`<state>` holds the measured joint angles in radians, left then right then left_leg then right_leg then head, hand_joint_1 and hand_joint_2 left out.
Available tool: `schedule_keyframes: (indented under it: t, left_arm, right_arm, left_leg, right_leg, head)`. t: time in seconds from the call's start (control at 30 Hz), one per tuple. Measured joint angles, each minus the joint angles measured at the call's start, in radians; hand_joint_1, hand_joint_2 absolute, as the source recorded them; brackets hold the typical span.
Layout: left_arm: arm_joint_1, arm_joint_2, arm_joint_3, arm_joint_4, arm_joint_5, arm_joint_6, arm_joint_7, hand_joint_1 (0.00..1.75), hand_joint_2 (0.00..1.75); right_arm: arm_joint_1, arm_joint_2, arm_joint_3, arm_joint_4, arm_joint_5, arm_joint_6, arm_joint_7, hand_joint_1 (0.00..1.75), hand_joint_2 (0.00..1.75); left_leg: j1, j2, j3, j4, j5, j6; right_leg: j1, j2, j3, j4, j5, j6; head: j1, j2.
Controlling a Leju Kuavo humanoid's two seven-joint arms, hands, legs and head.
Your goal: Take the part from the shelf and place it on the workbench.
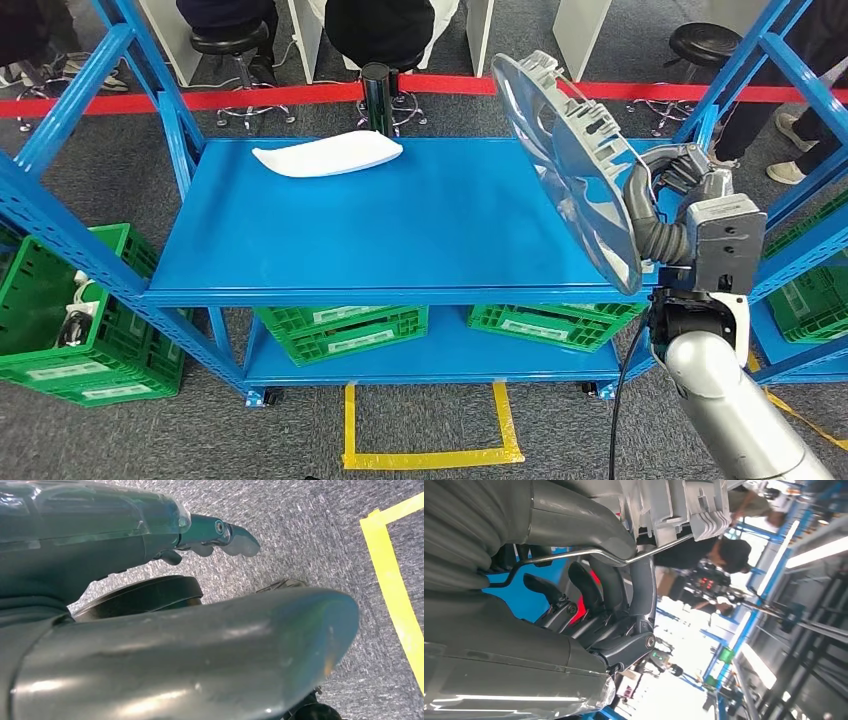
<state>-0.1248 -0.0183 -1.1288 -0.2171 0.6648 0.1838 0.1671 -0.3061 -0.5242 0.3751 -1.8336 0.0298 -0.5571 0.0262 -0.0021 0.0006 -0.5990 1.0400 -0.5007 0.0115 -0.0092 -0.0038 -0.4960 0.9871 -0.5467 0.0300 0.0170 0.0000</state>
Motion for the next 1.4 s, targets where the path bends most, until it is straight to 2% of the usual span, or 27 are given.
schedule_keyframes:
  t: [0.53, 0.9, 1.3, 1.4]
  left_arm:
    - [0.000, 0.010, 0.000, 0.001, 0.001, -0.001, 0.004, 0.00, 0.00]
    - [0.000, 0.020, 0.000, 0.001, 0.004, -0.001, -0.003, 0.00, 0.00]
    - [0.000, 0.029, 0.000, 0.001, 0.009, -0.005, 0.007, 0.00, 0.00]
    - [0.000, 0.030, 0.000, 0.001, 0.000, -0.005, 0.002, 0.00, 1.31]
  right_arm:
    - [0.078, 0.057, -0.025, -0.212, -0.119, 0.023, -0.138, 1.75, 1.75]
    - [0.103, 0.101, 0.017, -0.348, -0.146, 0.073, -0.206, 1.75, 1.75]
    - [0.156, 0.134, 0.050, -0.403, -0.219, 0.090, -0.276, 1.75, 1.75]
    - [0.168, 0.139, 0.050, -0.405, -0.231, 0.090, -0.289, 1.75, 1.75]
  left_leg:
    - [0.000, 0.004, 0.000, 0.000, 0.000, 0.000]
    - [0.000, 0.005, 0.000, 0.000, 0.000, 0.000]
    - [0.000, 0.004, 0.000, 0.000, 0.000, 0.000]
    - [0.000, 0.004, 0.000, 0.000, 0.000, 0.000]
  right_leg:
    - [0.000, 0.001, 0.000, 0.000, 0.000, 0.000]
    - [0.000, 0.002, -0.001, 0.000, 0.000, 0.000]
    - [0.000, 0.002, -0.001, 0.000, 0.000, 0.000]
    - [0.000, 0.002, -0.001, 0.000, 0.000, 0.000]
  head:
    - [-0.001, 0.000]
    - [-0.002, 0.000]
    - [-0.002, 0.000]
    - [-0.002, 0.000]
